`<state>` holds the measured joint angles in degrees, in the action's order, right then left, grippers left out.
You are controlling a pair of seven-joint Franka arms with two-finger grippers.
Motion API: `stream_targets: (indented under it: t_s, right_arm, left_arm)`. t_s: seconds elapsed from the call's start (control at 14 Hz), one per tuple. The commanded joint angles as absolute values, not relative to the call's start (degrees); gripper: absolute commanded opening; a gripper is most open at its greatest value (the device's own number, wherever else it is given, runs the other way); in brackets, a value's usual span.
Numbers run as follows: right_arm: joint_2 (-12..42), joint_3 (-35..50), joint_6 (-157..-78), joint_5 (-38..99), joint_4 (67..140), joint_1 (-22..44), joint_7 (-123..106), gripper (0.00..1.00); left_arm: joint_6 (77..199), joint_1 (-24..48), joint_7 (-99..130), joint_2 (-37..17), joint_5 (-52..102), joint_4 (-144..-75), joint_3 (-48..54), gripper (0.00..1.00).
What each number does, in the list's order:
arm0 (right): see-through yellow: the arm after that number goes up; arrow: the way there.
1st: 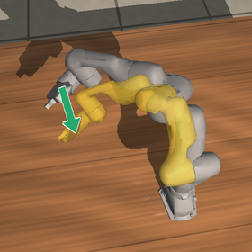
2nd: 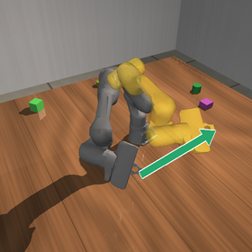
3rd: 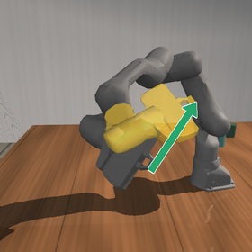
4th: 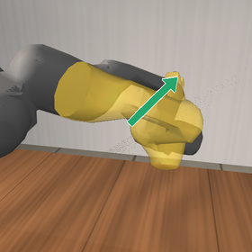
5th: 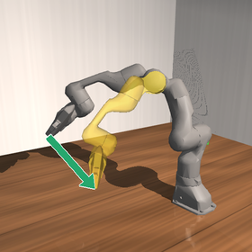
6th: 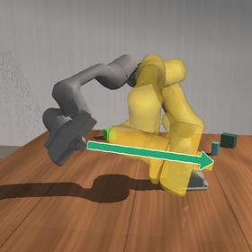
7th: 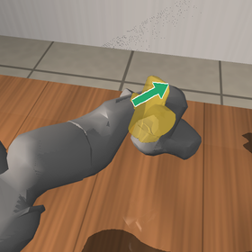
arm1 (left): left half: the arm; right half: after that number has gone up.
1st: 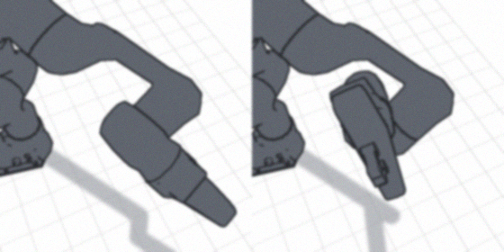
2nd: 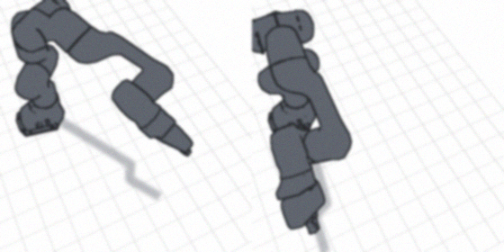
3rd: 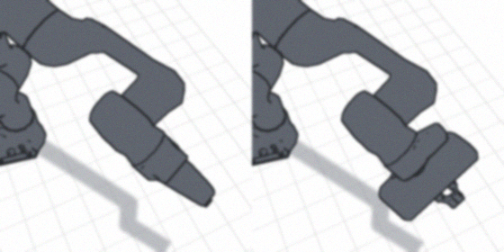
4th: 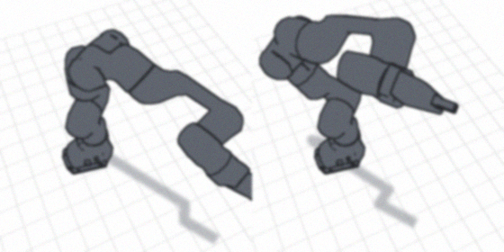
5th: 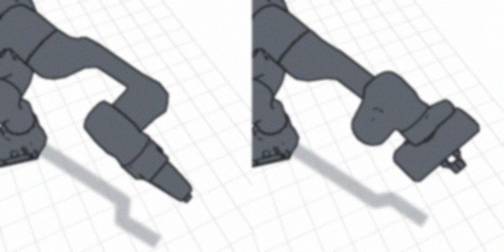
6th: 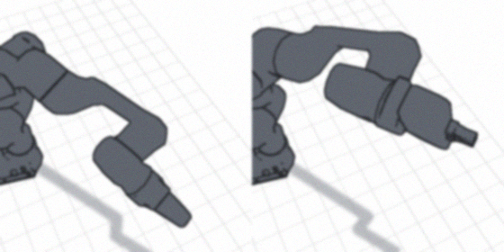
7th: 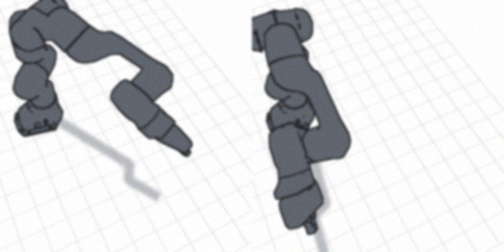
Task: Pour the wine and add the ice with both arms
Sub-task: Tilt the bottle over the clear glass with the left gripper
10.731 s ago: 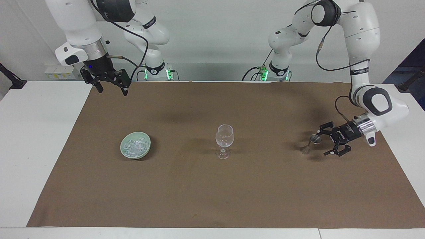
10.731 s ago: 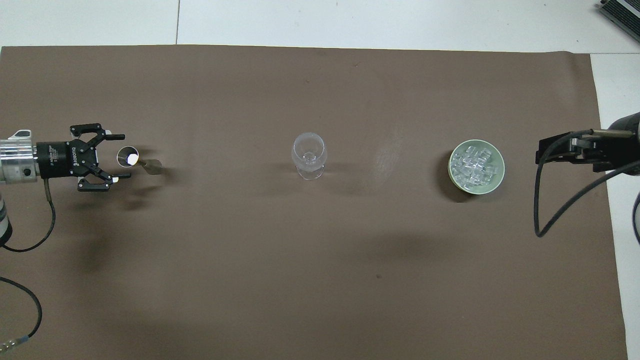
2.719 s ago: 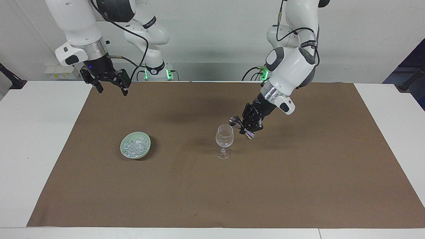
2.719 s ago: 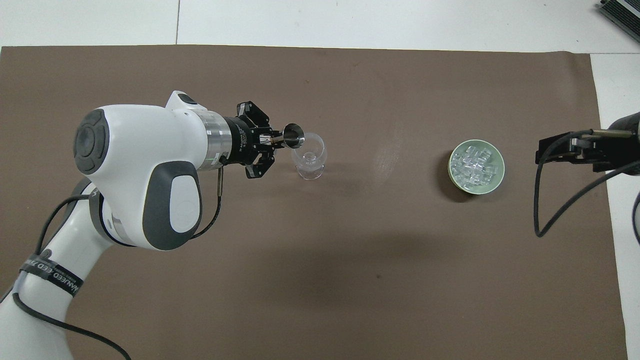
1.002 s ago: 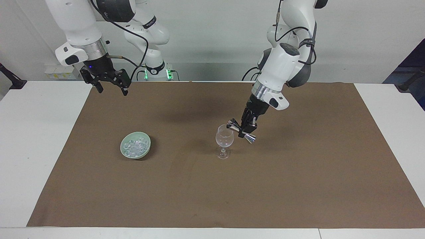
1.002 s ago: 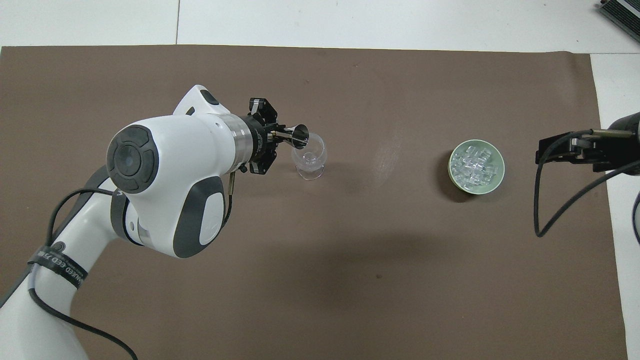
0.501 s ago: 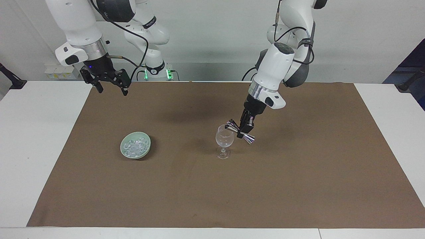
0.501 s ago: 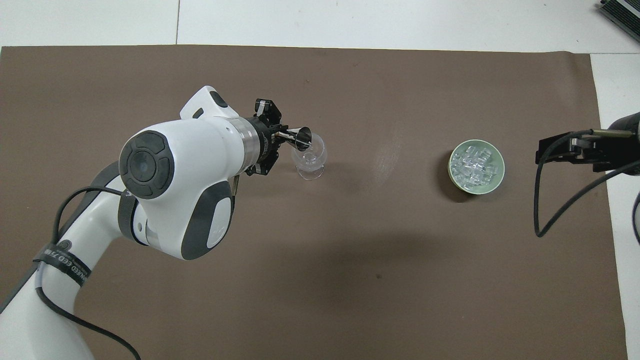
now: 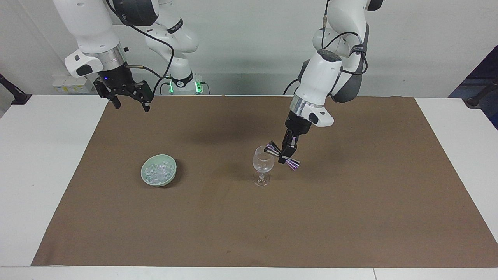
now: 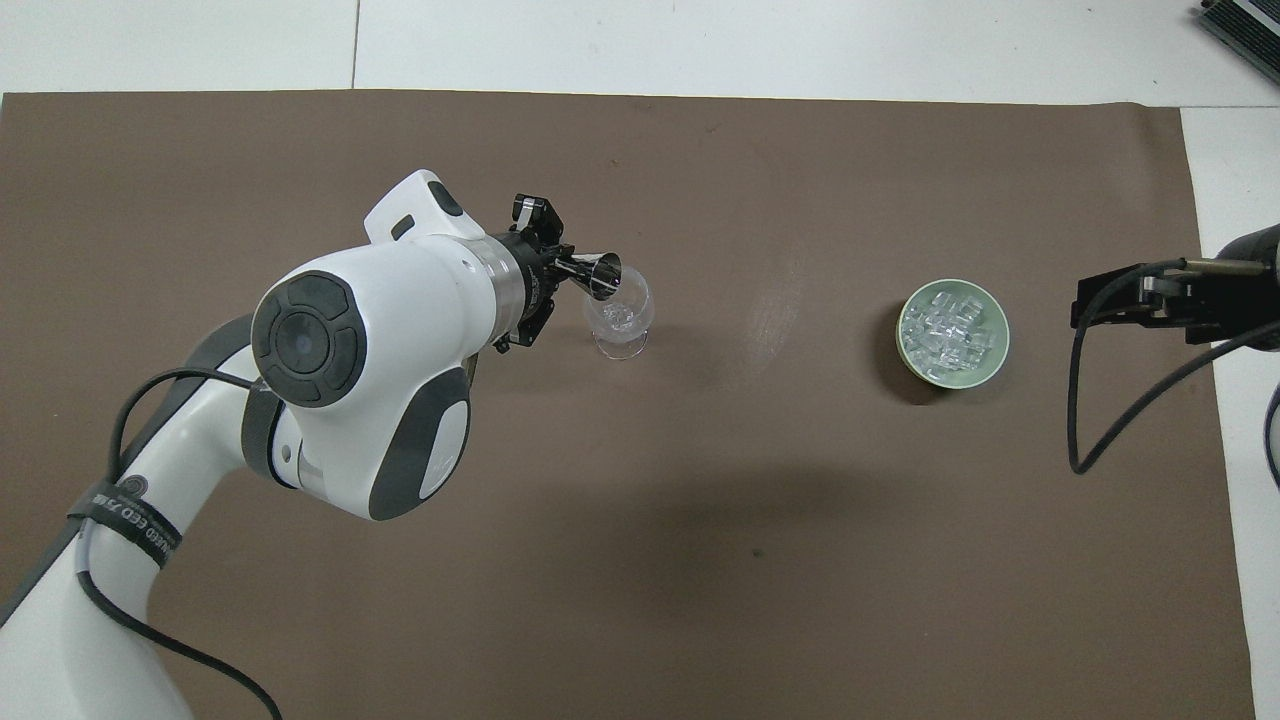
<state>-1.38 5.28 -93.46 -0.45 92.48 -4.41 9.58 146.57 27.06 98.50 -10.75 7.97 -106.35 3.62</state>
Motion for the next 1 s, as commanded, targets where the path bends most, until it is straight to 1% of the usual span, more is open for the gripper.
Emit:
stream_targets:
  t_s: [0.0,0.93]
  right_arm:
    - [-2.5,5.8,-94.1,-0.1,93.8,-5.6,8.1,1.0]
    - [-2.5,5.8,-94.1,-0.1,93.8,-5.6,8.1,1.0]
  left_arm:
    - [148.1,28.4,99.5,-10.5,6.1,-107.1,2.6,0.0]
    - [148.7,28.4,99.3,-11.1,2.5,-107.6,2.6,0.0]
